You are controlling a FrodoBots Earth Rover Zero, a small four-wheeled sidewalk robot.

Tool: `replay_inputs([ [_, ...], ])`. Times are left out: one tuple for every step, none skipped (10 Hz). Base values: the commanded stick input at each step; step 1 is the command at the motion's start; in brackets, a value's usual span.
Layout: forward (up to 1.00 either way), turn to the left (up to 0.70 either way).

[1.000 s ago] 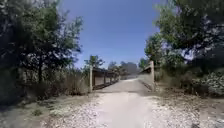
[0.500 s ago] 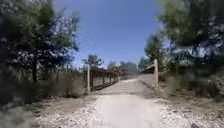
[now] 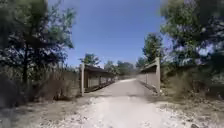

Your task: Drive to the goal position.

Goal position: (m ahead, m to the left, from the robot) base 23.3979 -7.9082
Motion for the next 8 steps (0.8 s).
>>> replay_inputs([
  [0.7, 0.0],
  [0.7, 0.0],
  [0.7, 0.0],
  [0.7, 0.0],
  [0.7, 0.0],
  [0.7, 0.0],
  [0.7, 0.0],
  [0.7, 0.0],
])
